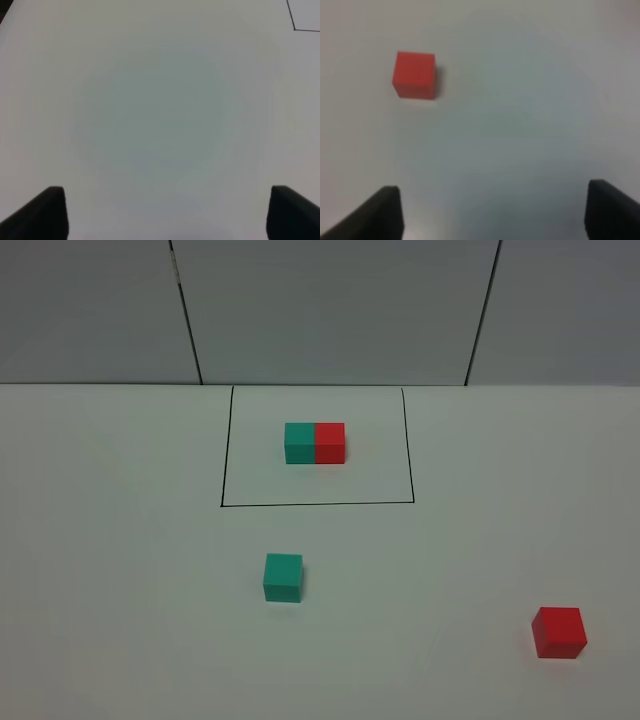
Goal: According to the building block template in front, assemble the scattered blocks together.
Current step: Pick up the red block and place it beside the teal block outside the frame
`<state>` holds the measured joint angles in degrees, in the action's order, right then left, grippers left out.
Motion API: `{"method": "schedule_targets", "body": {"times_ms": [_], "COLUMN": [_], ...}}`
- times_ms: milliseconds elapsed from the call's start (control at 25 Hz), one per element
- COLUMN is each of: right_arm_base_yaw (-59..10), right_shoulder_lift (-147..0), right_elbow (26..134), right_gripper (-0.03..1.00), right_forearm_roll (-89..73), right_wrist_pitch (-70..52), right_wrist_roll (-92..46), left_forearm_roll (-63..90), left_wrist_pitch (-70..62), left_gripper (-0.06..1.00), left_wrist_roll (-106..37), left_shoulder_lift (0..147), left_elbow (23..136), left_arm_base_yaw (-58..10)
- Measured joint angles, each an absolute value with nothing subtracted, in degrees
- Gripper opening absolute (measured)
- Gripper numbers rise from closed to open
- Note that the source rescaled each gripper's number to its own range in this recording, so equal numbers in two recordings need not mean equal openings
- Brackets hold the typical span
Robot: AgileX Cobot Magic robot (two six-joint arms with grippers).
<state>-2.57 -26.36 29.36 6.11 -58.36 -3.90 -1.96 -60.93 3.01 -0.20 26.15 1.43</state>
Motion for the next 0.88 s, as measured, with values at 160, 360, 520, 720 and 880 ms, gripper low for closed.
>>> {"method": "schedule_targets", "body": {"times_ms": [160,360,520,720,880], "right_arm_base_yaw": [-2.6,-2.6,-2.6,-3.3,-7.0], "right_shoulder_lift": [-39.7,-55.5,-66.1,-76.3,-81.5], "right_elbow": [32.3,36.9,40.1,42.2,44.4], "right_gripper": [0.99,0.99,1.0,1.0,1.0], "right_forearm_roll": [7.1,9.3,11.3,11.9,12.3], "right_wrist_pitch": [-55.5,-52.9,-50.4,-48.1,-44.6], "right_wrist_roll": [-14.5,-25.7,-32.8,-42.2,-46.7], "left_forearm_roll": [-2.0,-2.0,-2.0,-2.0,-2.0], "left_wrist_pitch": [-60.9,-60.9,-60.9,-60.9,-60.9], "left_gripper": [0.92,0.92,0.92,0.92,0.92], "left_wrist_roll": [3.0,3.0,3.0,3.0,3.0], "left_shoulder_lift": [-0.2,-0.2,-0.2,-0.2,-0.2], "left_elbow": [26.2,26.2,26.2,26.2,26.2], "left_arm_base_yaw": [1.4,1.4,1.4,1.4,1.4]}}
